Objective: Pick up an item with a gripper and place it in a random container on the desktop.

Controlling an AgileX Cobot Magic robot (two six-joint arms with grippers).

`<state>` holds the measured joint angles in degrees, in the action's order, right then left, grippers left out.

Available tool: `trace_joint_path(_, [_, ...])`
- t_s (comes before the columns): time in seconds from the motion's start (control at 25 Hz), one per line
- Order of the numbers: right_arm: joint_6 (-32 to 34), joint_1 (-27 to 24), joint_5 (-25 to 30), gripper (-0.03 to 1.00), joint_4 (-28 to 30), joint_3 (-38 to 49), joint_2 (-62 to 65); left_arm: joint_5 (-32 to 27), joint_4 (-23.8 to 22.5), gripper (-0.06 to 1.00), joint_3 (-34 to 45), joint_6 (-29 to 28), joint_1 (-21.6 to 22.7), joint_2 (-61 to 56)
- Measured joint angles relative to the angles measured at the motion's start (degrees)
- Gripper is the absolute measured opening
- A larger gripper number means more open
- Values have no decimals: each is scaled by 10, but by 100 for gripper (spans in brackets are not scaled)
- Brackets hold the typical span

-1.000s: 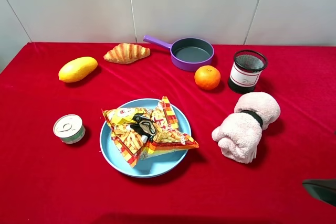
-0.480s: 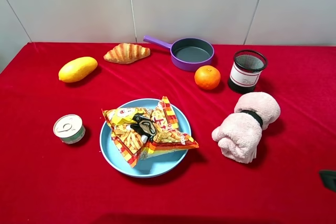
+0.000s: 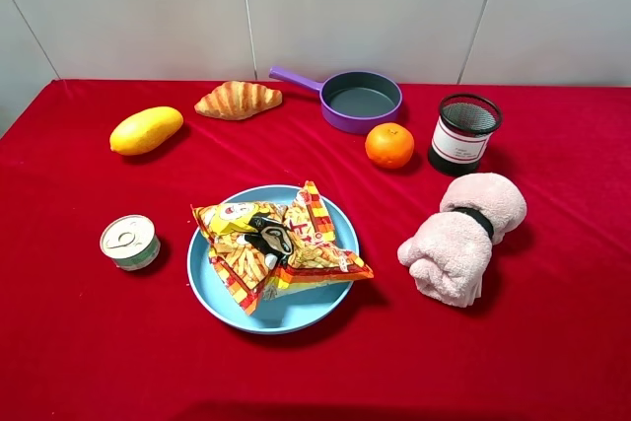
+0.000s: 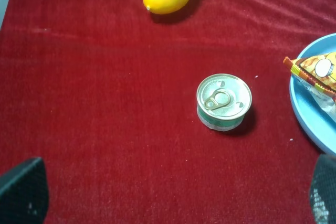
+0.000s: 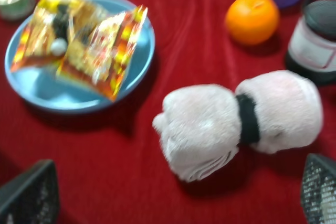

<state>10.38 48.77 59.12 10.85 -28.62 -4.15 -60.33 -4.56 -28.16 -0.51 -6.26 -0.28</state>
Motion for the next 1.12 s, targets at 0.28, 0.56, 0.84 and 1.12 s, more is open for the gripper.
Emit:
trace_joint_path(0.28, [1, -100, 1, 69, -1, 0, 44, 0, 0, 99, 0, 0, 0, 0])
trace_joint_path(0.56, [-5, -272, 1, 69, -7, 0, 45, 0, 0, 99, 0, 0, 0, 0])
trace_joint_path(0.84, [-25, -393, 1, 69, -24, 0, 46, 0, 0, 99, 0, 0, 0, 0])
trace_joint_path(1.12, [-26, -466, 1, 69, -25, 0, 46, 0, 0, 99, 0, 0, 0, 0])
